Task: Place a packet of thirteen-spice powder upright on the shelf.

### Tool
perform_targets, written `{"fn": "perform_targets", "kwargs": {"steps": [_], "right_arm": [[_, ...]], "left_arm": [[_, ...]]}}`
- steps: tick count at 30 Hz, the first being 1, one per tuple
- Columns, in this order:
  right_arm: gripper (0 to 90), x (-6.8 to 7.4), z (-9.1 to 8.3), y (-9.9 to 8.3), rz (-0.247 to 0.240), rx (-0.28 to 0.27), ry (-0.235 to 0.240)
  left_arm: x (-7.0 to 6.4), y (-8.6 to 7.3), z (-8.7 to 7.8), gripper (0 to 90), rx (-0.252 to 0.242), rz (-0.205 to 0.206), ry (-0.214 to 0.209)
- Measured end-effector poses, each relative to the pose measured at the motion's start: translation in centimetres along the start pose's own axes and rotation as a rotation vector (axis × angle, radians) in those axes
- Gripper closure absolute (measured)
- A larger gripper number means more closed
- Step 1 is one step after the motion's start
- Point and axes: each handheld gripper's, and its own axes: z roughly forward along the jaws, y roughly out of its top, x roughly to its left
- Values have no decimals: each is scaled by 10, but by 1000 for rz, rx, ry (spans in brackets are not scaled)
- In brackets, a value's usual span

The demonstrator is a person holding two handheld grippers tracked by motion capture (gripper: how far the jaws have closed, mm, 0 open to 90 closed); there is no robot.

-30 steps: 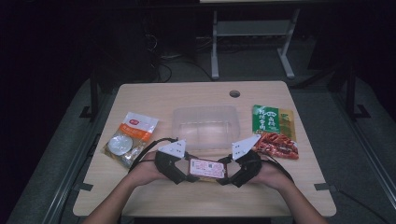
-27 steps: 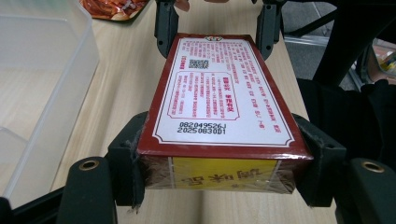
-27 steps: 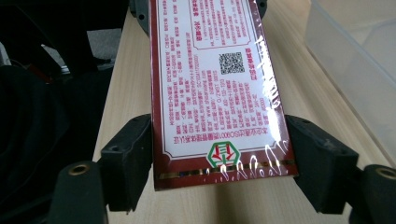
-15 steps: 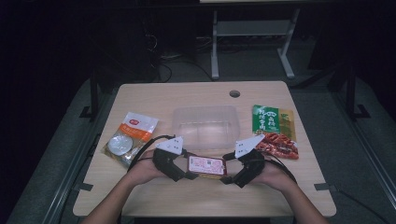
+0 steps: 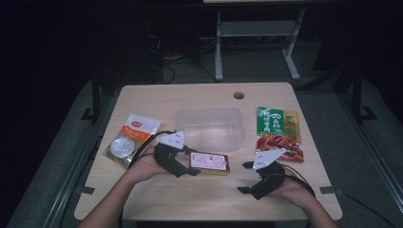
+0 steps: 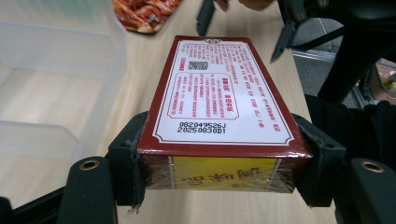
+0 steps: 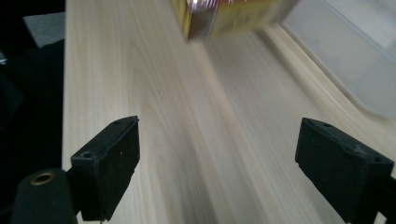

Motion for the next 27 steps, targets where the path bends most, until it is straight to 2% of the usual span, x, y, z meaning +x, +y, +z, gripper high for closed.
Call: {"fn": "perform_targets", "kwargs": {"steps": [2,5,10,12,15,16,20,22,23,27], "right_arm": [[138,2,-3,-9,22,4,-40],[139,4,-6,-14,33,-3,-63],[139,4,-6,-12,31,-14,-72],[139,4,-4,-13,22,-5,-72],[138,5,-1,-14,7,16,-80],[138,5,-1,-14,7,16,-80],[139,5,1,-13,6,16,-74],[139,5,0,-13,2,15,-77],[139,5,0,-13,3,13,-78],[139,4,0,-13,8,5,-80]], "left_arm": [[6,8,-3,316,-3,-12,10],[14,17,-5,316,0,-15,14],[26,37,-7,316,20,-7,25],[28,41,-7,316,24,-9,23],[39,54,-8,316,37,-2,36],[39,54,-8,316,37,-2,36],[55,65,-7,316,68,-1,58],[58,67,-7,316,68,-3,61],[64,70,-8,316,72,-4,67],[75,76,-8,316,75,-6,79]]}}
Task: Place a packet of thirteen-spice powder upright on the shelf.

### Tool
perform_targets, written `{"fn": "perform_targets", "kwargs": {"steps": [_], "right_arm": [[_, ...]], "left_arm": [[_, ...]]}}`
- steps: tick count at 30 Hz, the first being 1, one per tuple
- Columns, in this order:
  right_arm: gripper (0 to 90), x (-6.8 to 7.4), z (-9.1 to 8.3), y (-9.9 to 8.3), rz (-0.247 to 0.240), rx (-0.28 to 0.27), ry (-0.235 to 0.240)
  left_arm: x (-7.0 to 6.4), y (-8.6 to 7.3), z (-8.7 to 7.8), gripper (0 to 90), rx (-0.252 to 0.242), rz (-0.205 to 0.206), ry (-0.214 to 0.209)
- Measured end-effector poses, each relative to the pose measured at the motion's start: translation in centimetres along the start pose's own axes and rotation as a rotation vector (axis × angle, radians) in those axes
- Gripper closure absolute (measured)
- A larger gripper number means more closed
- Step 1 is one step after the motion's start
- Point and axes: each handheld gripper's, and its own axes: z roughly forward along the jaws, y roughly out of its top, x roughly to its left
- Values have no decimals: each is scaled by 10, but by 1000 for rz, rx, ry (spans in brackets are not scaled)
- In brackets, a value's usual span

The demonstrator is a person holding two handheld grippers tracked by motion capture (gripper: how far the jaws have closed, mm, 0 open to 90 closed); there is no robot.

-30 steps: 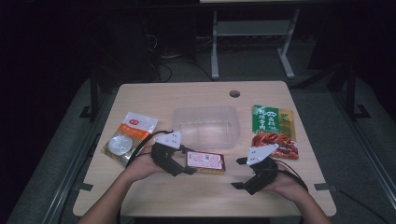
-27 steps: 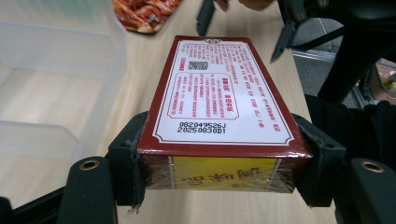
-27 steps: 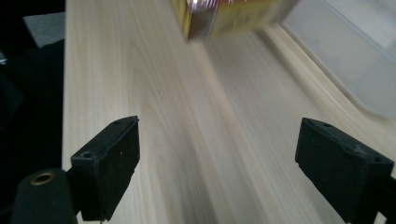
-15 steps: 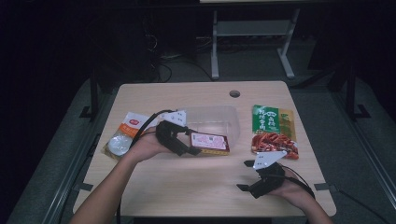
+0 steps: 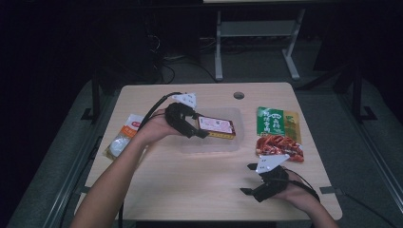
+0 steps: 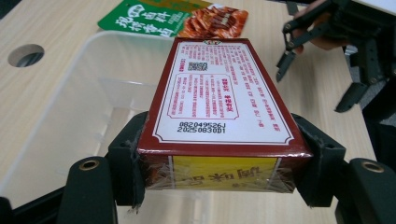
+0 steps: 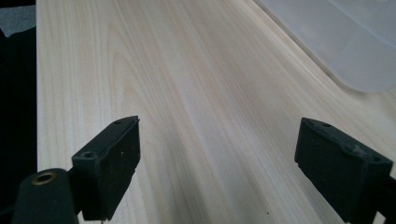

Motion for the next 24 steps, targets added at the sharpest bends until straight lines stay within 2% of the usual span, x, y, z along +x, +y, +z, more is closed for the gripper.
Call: {"fn": "perform_targets", "kwargs": {"steps": [5,13,19,24], "right_arm": [[139,0,1,1,3,-2,4],[139,0,-1,2,-1,-14,2],[139,-1,-3,2,-1,-23,-1],[139,-2,-4,2,-2,-30,-1]], "left_arm": [[12,10,4,316,9,3,12],[29,26,19,315,66,-6,29],[41,27,32,315,99,-23,38],[46,25,43,315,122,-26,38]]}}
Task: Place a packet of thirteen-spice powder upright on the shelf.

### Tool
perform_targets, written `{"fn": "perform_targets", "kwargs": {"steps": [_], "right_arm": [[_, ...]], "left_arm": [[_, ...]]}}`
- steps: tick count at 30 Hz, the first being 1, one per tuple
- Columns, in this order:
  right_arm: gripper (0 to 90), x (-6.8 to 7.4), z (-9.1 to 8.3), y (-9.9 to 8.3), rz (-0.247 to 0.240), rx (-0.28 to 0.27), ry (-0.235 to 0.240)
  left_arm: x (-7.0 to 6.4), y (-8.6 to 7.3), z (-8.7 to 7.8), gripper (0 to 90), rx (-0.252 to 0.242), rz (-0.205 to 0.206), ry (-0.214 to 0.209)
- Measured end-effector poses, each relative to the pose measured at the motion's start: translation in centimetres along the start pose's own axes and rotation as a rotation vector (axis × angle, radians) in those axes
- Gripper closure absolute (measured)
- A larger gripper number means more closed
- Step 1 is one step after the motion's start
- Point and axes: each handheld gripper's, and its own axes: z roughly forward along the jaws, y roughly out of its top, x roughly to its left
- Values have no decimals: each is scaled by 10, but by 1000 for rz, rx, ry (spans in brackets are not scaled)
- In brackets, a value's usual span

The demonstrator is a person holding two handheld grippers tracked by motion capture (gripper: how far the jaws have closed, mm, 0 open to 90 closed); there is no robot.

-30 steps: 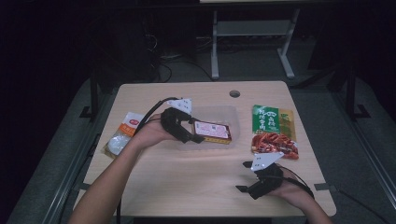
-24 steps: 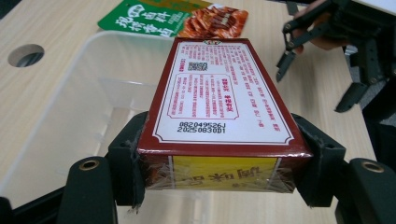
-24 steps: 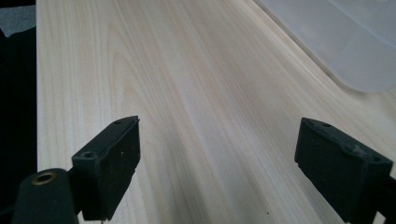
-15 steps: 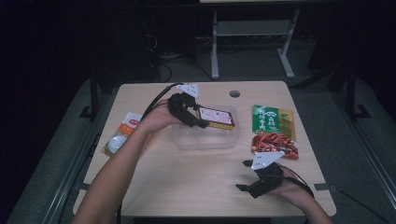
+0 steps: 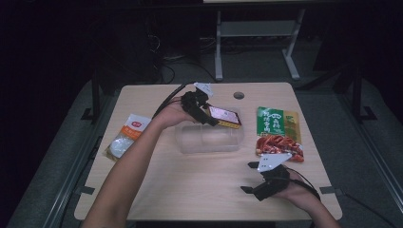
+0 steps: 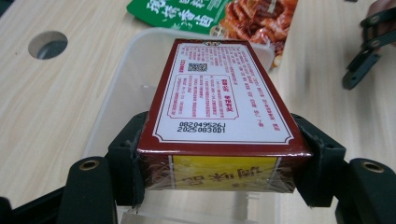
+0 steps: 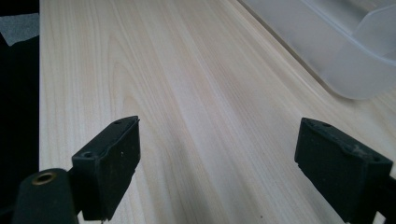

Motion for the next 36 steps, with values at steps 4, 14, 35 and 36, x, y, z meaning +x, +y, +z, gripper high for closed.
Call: {"fn": "perform_targets", "kwargs": {"steps": [4,14,35,36], "right_arm": [[139,0,0,0,2,-3,-2],[138,0,0,1,-3,-6,-1],[138,0,0,1,0,-4,7],[138,0,0,1,-1,-3,6]], "left_arm": [[2,-1,5,314,13,-1,0],[4,-3,13,313,29,8,-12],[2,3,15,311,-14,33,4],[2,4,15,311,-18,32,5]]}}
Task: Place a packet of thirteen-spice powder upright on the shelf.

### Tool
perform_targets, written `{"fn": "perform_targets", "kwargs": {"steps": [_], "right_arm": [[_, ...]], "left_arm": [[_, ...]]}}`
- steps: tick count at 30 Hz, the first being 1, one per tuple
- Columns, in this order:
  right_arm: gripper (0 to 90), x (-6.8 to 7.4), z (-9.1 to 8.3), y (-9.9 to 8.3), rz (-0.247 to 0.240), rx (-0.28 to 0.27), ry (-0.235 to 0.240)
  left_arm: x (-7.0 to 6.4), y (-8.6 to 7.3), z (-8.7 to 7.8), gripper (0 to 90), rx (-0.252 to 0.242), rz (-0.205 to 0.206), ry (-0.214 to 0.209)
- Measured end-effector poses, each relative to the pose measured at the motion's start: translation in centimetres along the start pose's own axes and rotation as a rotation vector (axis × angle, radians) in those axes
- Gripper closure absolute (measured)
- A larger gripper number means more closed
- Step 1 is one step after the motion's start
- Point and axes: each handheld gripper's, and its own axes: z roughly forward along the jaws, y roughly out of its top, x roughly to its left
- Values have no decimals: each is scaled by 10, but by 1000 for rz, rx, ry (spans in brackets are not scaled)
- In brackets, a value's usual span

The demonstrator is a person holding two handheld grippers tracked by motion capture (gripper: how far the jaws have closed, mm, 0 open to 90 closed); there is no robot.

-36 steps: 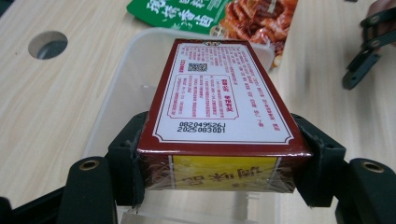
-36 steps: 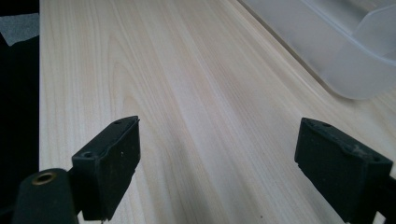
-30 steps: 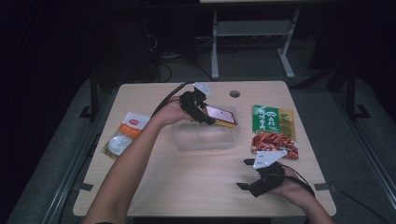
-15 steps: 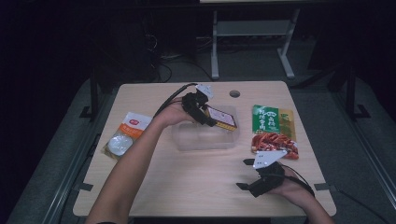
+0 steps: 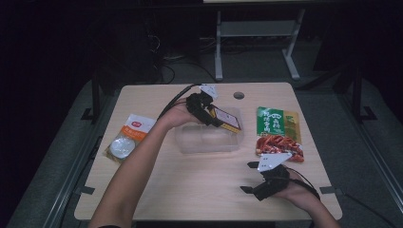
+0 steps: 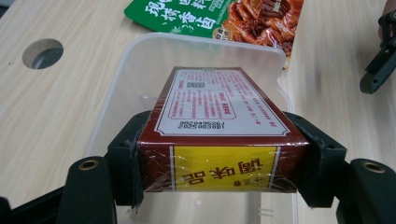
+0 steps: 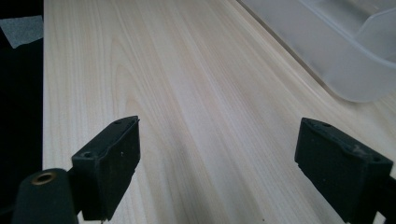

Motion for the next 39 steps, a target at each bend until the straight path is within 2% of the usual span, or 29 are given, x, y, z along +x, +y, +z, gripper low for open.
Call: {"fn": "perform_targets", "kwargs": {"steps": [11,18,24,39], "right_arm": [[138,0,0,0,3,-6,5],[138,1,-1,0,4,-8,7],[139,0,-1,0,8,-14,8],[139,-1,-1,-1,12,-14,15]], "left_arm": [[0,14,-1,311,-30,12,5],[1,21,4,310,-38,13,3],[2,28,10,310,-39,29,-6],[3,34,33,310,-41,21,-33]]}}
